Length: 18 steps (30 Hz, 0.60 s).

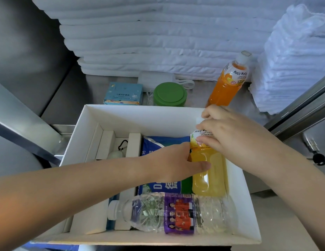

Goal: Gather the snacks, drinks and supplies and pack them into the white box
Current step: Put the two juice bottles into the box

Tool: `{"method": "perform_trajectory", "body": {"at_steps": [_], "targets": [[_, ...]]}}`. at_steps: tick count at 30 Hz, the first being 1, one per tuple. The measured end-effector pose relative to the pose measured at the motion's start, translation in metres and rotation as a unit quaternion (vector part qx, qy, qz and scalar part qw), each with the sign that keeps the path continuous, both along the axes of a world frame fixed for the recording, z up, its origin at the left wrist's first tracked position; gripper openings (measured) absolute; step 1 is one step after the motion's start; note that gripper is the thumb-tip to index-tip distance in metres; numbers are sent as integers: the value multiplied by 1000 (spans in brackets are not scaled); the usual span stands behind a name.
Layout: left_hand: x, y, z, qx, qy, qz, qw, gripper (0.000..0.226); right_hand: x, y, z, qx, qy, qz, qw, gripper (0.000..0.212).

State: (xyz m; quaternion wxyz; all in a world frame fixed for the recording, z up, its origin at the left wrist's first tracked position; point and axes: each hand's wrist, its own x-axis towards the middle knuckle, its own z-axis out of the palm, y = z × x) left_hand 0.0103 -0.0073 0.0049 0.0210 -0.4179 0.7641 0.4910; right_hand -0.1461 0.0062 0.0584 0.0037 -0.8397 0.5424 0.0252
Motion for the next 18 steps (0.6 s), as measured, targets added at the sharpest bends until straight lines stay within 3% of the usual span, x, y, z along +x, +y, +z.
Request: {"method": "perform_trajectory", "body": {"at_steps": [2, 5, 7, 13, 16, 18], "targets": [[3, 2, -5, -16, 9, 3, 1000, 50, -6, -1, 3, 17, -25, 7, 1000, 41], [10, 8, -9, -113, 7, -19, 993, 91, -14, 7, 6, 27, -35, 36, 998, 39], [16, 5, -6, -189, 18, -49, 981, 104, -20, 15, 3, 11, -36, 58, 998, 35], [14, -4, -5, -218, 22, -107, 970, 109, -27, 18, -2, 13, -80, 53, 995, 35], [11, -8, -7, -221, 3, -114, 969, 110, -22, 11, -12, 34, -38, 40, 998, 42], [8, -11, -9, -214, -18, -123, 969, 110, -22, 3, -25, 131, 15, 15, 991, 45]]}}
